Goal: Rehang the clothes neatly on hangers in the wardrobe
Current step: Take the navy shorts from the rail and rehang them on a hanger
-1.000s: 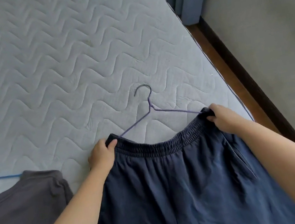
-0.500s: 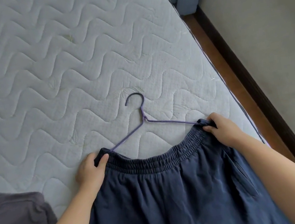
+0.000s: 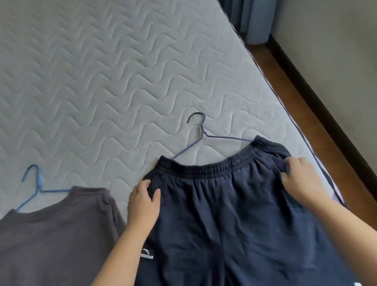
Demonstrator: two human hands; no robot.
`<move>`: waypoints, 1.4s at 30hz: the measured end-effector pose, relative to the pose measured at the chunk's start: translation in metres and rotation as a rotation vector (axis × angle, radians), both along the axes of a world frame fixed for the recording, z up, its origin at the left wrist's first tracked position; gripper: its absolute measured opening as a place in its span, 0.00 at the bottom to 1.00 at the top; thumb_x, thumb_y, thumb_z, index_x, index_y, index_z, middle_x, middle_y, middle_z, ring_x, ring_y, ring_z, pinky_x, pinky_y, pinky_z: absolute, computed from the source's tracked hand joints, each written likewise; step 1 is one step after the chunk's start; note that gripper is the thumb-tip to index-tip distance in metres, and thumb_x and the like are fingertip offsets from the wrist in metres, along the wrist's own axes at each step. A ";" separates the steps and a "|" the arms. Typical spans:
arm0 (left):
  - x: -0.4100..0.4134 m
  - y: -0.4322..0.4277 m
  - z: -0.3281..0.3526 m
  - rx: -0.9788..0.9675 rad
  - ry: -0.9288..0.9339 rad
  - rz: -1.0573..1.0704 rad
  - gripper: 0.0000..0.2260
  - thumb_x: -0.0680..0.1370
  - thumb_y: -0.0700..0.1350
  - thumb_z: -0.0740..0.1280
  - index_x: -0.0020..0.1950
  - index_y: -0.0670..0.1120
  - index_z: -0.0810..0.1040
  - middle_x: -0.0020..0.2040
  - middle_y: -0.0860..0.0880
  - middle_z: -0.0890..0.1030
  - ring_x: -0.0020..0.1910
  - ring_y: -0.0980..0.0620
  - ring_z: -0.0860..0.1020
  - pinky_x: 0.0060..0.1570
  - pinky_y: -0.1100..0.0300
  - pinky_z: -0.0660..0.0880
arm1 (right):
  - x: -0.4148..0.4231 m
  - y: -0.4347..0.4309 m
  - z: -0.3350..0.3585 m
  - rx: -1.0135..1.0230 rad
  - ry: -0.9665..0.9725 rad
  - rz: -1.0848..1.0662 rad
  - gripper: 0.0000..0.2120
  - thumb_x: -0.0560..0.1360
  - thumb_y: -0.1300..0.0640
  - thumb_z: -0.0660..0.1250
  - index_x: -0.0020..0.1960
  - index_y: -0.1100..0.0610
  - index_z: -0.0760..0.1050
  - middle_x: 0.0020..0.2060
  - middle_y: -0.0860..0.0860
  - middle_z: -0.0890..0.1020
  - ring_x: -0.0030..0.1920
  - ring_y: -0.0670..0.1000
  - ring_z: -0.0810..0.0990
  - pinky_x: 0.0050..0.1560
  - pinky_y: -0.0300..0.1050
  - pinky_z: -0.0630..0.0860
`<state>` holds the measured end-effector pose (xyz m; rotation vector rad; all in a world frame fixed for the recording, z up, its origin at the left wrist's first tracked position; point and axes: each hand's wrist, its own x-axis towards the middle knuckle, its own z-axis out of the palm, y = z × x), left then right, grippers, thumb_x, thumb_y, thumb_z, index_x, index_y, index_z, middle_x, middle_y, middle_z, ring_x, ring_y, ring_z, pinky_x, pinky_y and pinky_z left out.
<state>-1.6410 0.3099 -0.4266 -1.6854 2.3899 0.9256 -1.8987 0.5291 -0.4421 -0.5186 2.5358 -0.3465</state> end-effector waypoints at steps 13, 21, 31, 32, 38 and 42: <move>0.182 0.257 0.089 0.213 -0.104 0.116 0.05 0.77 0.41 0.61 0.47 0.52 0.70 0.46 0.52 0.71 0.42 0.55 0.72 0.50 0.59 0.72 | 0.193 0.181 0.084 -0.018 -0.396 -0.131 0.12 0.73 0.65 0.64 0.56 0.65 0.74 0.52 0.62 0.79 0.55 0.60 0.78 0.56 0.48 0.69; 0.216 0.286 0.136 0.350 -0.178 0.130 0.03 0.79 0.43 0.56 0.47 0.51 0.65 0.51 0.47 0.74 0.50 0.49 0.73 0.48 0.60 0.67 | 0.214 0.223 0.131 0.214 -0.386 0.341 0.06 0.74 0.60 0.58 0.48 0.58 0.72 0.46 0.56 0.79 0.50 0.58 0.78 0.45 0.44 0.68; 0.302 0.319 0.165 0.290 -0.019 0.546 0.04 0.78 0.41 0.60 0.44 0.47 0.72 0.50 0.40 0.81 0.50 0.42 0.78 0.46 0.56 0.73 | 0.214 0.227 0.137 0.212 -0.337 0.441 0.12 0.73 0.61 0.60 0.31 0.55 0.65 0.29 0.52 0.72 0.38 0.53 0.73 0.38 0.43 0.64; 0.313 0.328 0.162 0.298 -0.004 0.585 0.04 0.77 0.40 0.61 0.43 0.47 0.72 0.50 0.39 0.81 0.49 0.41 0.79 0.47 0.56 0.73 | 0.217 0.228 0.135 0.203 -0.330 0.429 0.13 0.73 0.62 0.61 0.31 0.55 0.65 0.28 0.51 0.72 0.38 0.53 0.72 0.39 0.43 0.66; 0.382 0.369 0.147 0.338 0.063 0.777 0.09 0.76 0.39 0.61 0.38 0.50 0.72 0.48 0.40 0.82 0.49 0.41 0.80 0.49 0.55 0.74 | 0.261 0.228 0.135 0.082 -0.308 0.383 0.13 0.71 0.67 0.61 0.28 0.62 0.67 0.26 0.55 0.70 0.32 0.50 0.67 0.36 0.47 0.69; 0.419 0.390 0.153 0.319 0.185 0.918 0.12 0.77 0.35 0.60 0.35 0.47 0.71 0.38 0.42 0.79 0.37 0.44 0.78 0.40 0.59 0.72 | 0.314 0.239 0.144 0.017 -0.290 0.417 0.14 0.70 0.65 0.61 0.27 0.57 0.65 0.24 0.53 0.71 0.29 0.51 0.68 0.33 0.44 0.64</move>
